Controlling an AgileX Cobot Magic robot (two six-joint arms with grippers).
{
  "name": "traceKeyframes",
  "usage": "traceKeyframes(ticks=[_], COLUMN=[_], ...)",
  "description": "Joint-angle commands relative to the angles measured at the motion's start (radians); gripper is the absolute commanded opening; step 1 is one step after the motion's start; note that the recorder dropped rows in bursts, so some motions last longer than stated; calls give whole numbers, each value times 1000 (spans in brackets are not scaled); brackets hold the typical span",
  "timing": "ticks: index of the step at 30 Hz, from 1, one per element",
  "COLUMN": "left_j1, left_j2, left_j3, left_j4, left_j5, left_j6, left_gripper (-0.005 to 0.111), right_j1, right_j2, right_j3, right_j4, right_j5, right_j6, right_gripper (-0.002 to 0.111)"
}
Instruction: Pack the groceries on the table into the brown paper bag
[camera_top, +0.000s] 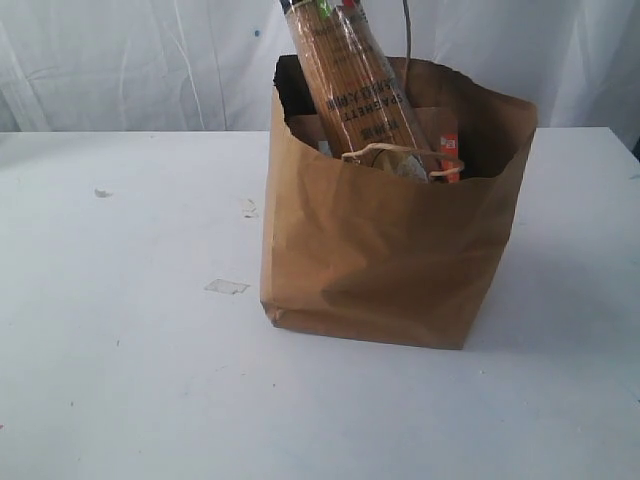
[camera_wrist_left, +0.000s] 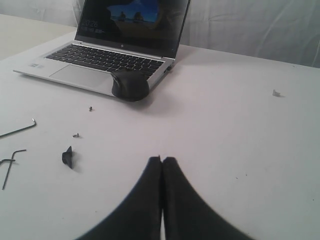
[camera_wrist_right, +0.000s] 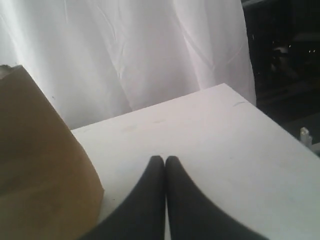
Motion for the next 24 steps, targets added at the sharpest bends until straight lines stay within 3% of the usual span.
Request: traceKeyframes(ticks=[1,5,12,24], left_j1=[-5,-5,-5,-5], left_j2=[-4,-4,-4,-4], left_j3=[4,4,4,4], left_j4=[17,17,17,17], left_j5=[-20,-20,-19,-19], left_j6=[-2,-2,-2,-2], left_gripper=[0,0,0,0], right_j1=[1,1,1,1], right_j2=[-6,-6,-6,-6], right_j3=[5,48,84,84], right_j4=[-40,-20,299,301], right_j5=[24,62,69,71], right_j6=[-164,-251,-552,-552], right_gripper=[0,0,0,0])
